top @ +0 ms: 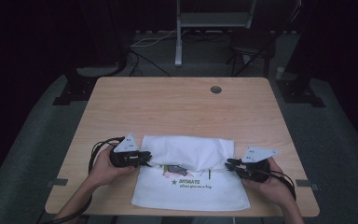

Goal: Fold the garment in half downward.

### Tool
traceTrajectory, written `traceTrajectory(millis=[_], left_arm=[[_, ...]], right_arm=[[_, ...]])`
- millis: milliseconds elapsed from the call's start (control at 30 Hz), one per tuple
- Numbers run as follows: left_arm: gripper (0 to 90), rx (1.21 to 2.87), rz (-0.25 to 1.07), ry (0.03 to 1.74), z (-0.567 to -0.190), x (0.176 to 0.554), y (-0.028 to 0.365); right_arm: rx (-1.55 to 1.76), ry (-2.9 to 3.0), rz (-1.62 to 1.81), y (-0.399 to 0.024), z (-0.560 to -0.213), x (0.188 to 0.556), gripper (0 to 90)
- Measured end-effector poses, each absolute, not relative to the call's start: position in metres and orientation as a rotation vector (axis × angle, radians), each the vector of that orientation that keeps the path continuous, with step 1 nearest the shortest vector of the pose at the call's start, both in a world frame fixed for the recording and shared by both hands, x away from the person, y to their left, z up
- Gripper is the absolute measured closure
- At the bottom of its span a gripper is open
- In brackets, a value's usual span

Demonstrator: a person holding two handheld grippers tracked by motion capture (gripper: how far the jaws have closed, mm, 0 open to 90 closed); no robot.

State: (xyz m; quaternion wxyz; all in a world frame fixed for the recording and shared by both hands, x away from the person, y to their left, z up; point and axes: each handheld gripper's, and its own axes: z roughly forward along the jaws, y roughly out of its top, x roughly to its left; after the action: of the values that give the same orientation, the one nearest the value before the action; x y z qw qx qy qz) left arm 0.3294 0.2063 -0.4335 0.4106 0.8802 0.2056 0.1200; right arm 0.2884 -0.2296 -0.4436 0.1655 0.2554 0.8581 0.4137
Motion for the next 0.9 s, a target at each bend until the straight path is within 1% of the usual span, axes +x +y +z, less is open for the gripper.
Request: traceTrajectory(millis=[133,233,267,300,367,400,433,467,500,667,767,867,900], left_arm=[[88.1,2.217,0.300,0.497,-0.431,0.325,0.208],[87.7,2.198,0.305,0.490,-0.429,0.321,0.210],[86.2,2.190,0.301,0.485,-0.429,0.321,0.211],[79.5,2.173,0.302,0.504,-0.429,0.322,0.214],[71.4,2.175,0.291,0.501,-0.430,0.322,0.215],[71.4,2.175,0.301,0.485,-0.431,0.322,0.216],[68.2,2.181,0.307,0.476,-0.431,0.321,0.216],[61.4,2.194,0.323,0.477,-0.431,0.320,0.216],[58.9,2.204,0.336,0.468,-0.431,0.319,0.216],[57.7,2.228,0.344,0.449,-0.429,0.316,0.214],[57.6,2.233,0.341,0.455,-0.430,0.318,0.213],[60.2,2.245,0.331,0.465,-0.431,0.320,0.212],[62.7,2.252,0.323,0.478,-0.432,0.321,0.211]], right_arm=[[0.732,2.438,1.224,-0.233,-0.440,0.284,81.5],[0.731,2.437,1.245,-0.235,-0.439,0.281,81.4],[0.736,2.433,1.249,-0.236,-0.439,0.281,80.5],[0.736,2.431,1.232,-0.236,-0.440,0.281,75.3],[0.736,2.431,1.229,-0.236,-0.441,0.281,70.9],[0.736,2.431,1.229,-0.236,-0.441,0.281,70.9],[0.739,2.423,1.232,-0.236,-0.441,0.281,69.3],[0.740,2.415,1.248,-0.236,-0.440,0.281,66.7],[0.738,2.412,1.247,-0.236,-0.440,0.281,65.3],[0.726,2.406,1.246,-0.233,-0.439,0.281,61.2],[0.710,2.420,1.230,-0.230,-0.440,0.282,60.5],[0.717,2.429,1.201,-0.230,-0.442,0.283,60.8],[0.718,2.437,1.196,-0.230,-0.443,0.284,62.1]])
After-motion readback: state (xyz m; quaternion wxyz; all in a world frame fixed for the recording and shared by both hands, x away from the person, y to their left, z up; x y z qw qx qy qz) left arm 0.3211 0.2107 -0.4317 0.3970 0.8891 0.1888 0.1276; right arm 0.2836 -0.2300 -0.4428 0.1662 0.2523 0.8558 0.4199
